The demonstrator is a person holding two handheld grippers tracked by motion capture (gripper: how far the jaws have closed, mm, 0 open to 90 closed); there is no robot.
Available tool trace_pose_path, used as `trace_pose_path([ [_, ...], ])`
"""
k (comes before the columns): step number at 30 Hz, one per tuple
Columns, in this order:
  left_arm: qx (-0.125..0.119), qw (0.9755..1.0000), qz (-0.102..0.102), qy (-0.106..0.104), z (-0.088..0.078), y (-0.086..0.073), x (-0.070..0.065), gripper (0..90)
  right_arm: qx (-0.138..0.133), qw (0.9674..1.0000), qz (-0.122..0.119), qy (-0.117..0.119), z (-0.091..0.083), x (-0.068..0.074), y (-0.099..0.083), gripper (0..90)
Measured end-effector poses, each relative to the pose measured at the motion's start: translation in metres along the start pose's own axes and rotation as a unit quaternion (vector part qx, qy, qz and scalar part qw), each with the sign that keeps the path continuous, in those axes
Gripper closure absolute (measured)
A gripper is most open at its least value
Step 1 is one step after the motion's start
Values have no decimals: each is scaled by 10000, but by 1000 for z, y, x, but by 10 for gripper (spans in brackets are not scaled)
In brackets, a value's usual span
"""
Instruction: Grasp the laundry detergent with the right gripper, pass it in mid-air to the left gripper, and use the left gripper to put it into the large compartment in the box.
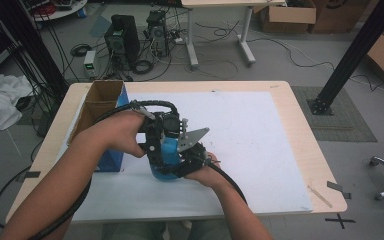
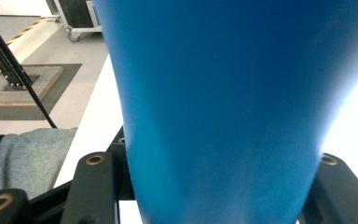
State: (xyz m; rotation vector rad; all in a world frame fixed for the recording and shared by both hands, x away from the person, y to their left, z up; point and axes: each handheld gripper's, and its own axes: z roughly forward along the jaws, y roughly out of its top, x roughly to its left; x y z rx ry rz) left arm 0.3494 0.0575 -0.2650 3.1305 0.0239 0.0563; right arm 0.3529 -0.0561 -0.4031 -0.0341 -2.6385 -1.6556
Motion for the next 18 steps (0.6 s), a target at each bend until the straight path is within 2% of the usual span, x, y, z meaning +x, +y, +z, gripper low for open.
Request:
trace_pose_path([
  [2,33,10000,27,-13,0,1,0,114,-19,10000,-21,-15,0,0,0,437],
  [4,52,10000,29,14,0,2,0,117,-8,10000,-60,-43,0,-1,-1,437],
  [5,53,10000,19,18,0,2,0,117,-33,10000,12,-3,0,0,0,437],
  [8,50,10000,12,53,-1,2,0,119,-43,10000,11,-6,0,0,0,438],
  [9,59,10000,28,46,-2,2,-1,137,-29,10000,-52,-39,0,-1,-1,438],
  [10,46,10000,61,8,-3,2,-1,211,-3,10000,-26,-42,0,-1,-1,438],
  [11,27,10000,77,9,-3,2,-1,221,-12,10000,15,-30,-1,-1,-1,438],
  [18,116,9998,126,41,-3,8,-3,240,-53,10000,49,-24,-1,-1,0,438],
])
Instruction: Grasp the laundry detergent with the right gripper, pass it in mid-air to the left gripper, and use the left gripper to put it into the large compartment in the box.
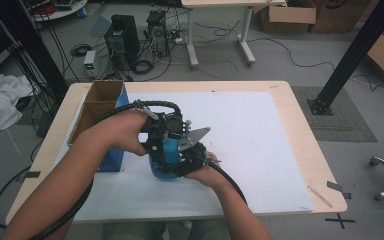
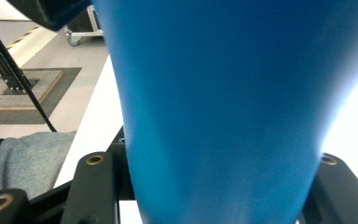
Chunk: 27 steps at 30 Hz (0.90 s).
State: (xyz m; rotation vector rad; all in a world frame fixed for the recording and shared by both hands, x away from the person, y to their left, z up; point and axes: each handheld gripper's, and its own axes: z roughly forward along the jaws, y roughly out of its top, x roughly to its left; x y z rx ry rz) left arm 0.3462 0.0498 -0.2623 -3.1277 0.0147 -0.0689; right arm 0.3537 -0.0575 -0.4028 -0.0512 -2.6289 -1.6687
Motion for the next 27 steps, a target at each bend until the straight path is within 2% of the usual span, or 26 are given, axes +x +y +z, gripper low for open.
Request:
trace_pose_path([
  [8,78,10000,28,-26,-1,2,0,316,-8,10000,-20,10,0,0,0,439],
  [14,99,9999,5,-28,0,1,1,336,13,10000,-25,19,1,0,0,439],
  [23,113,9999,44,85,1,1,1,360,-8,10000,-17,43,2,0,1,439],
  [27,136,9999,43,39,2,1,1,377,11,10000,28,56,2,0,2,440],
])
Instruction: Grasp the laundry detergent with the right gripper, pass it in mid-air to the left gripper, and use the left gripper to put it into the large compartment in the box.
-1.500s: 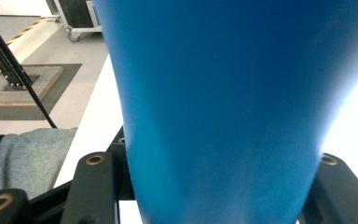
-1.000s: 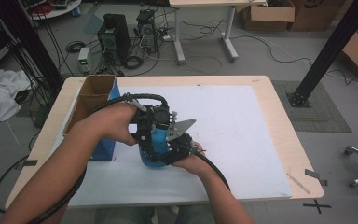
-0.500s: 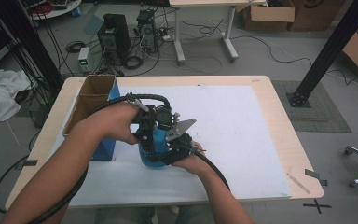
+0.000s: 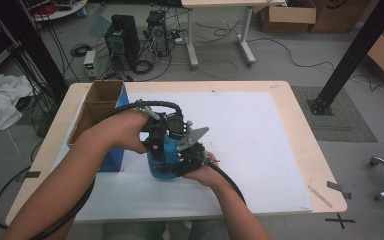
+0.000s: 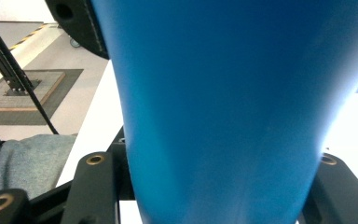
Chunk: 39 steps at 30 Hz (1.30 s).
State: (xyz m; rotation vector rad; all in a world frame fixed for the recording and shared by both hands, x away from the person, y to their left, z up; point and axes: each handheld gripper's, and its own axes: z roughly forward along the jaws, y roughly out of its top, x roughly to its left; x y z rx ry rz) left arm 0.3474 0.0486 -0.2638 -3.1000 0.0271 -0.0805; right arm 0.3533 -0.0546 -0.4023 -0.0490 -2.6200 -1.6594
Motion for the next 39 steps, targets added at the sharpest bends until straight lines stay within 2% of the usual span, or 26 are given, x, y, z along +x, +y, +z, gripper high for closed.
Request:
trace_pose_path([
  [3,5,10000,-5,-13,0,0,0,386,-13,10000,24,9,0,1,0,440],
  [9,-46,9998,-166,-27,-5,-1,-2,394,-66,9999,-108,29,-1,1,2,438],
  [16,0,9999,-168,22,-10,2,-3,396,-146,9997,-182,-11,-6,1,3,419],
  [20,-4,9998,-203,1,-13,2,-2,396,-126,9998,-142,-103,-11,1,4,350],
  [24,-1,9996,-276,-26,-14,1,0,396,-39,9998,-125,-137,-19,2,4,280],
  [28,-2,9994,-332,-31,-15,1,2,395,14,9998,-72,-163,-30,4,6,254],
  [32,-6,9991,-403,-113,-18,1,4,395,33,9996,-144,-233,-43,6,8,228],
  [39,-19,9986,-503,-150,-25,2,8,394,116,9994,-103,-314,-64,4,14,158],
])
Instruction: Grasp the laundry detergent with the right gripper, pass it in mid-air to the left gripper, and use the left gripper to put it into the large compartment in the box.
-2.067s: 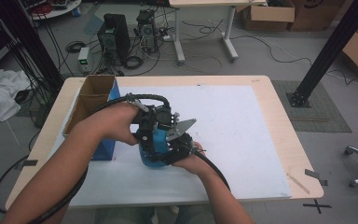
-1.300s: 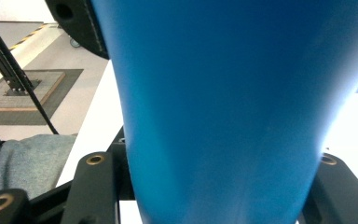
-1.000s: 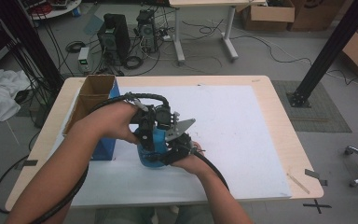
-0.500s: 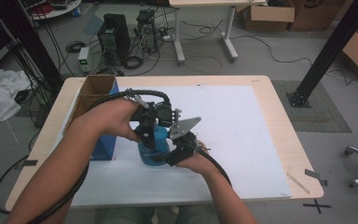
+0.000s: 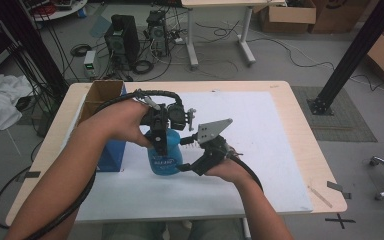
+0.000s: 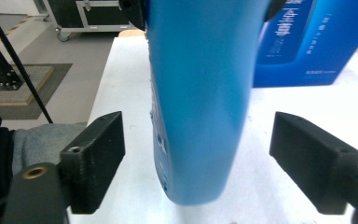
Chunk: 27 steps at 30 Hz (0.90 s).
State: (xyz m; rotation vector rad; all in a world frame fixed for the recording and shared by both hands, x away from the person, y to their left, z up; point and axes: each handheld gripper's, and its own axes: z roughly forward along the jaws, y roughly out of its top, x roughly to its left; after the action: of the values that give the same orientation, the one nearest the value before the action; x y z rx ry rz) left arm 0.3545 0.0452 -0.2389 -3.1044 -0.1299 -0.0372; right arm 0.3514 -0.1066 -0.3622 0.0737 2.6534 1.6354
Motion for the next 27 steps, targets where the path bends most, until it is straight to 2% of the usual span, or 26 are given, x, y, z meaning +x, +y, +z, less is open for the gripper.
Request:
trace_pose_path([
  [5,7,9998,-187,-91,-7,-4,5,394,240,9997,-59,-70,-13,-3,10,117],
  [8,41,9990,-425,-139,-13,-8,10,393,466,9988,-130,-88,-22,-5,19,72],
  [12,73,9970,-758,-162,-22,-14,16,393,886,9956,-247,-154,-35,-7,32,31],
  [15,69,9946,-1013,-195,-31,-19,20,392,1241,9916,-324,-187,-44,-8,41,7],
  [18,28,9920,-1233,-282,-41,-25,26,392,1633,9858,-358,-160,-52,-10,47,0],
  [21,-39,9890,-1437,-347,-52,-31,31,392,1870,9814,-416,-82,-60,-10,51,0],
  [27,-40,9787,-2009,-408,-77,-45,44,391,2438,9686,-494,49,-69,-10,56,0],
])
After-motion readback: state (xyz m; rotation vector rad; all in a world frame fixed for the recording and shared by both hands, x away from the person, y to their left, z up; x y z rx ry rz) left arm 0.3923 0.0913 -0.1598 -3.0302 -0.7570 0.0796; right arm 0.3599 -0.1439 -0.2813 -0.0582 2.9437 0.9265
